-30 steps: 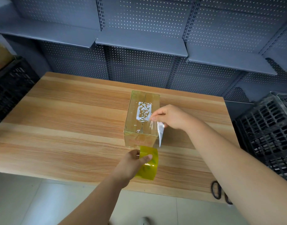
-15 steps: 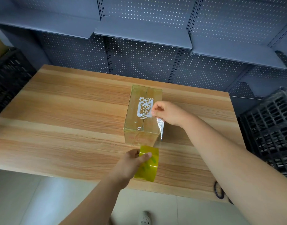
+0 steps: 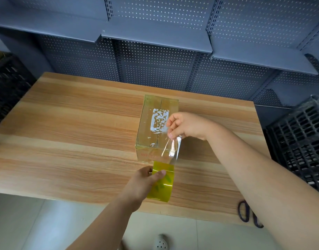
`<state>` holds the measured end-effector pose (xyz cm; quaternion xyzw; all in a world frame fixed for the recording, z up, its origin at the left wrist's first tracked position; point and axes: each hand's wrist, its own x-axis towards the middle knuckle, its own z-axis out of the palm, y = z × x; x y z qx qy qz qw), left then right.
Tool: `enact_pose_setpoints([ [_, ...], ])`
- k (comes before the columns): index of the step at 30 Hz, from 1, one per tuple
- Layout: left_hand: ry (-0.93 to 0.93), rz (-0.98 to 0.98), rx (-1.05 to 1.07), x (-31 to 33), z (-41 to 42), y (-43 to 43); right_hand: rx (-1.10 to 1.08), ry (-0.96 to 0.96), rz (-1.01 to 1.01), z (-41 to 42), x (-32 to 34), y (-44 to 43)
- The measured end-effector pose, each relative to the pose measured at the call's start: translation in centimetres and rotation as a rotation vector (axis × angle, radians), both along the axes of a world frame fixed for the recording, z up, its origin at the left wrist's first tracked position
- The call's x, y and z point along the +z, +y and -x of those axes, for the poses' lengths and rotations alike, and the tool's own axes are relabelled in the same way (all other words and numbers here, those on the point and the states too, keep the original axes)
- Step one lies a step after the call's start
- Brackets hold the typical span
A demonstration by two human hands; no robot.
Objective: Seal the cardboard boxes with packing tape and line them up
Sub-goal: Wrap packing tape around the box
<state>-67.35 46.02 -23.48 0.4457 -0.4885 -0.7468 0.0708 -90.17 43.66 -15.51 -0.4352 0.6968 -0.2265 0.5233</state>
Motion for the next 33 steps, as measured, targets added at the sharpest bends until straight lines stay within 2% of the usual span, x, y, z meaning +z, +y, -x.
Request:
enact_pose_setpoints([
  [12, -0.012, -0.04, -0.009, -1.4, 0.3, -0.9, -0.062, 0.223, 0.191, -0.1, -2.0, -0.1],
  [33, -0.005, -0.059, -0.06, -1.7, 0.5, -2.2, -0.064, 0.174, 0.206, 0.6, -2.7, -0.4],
])
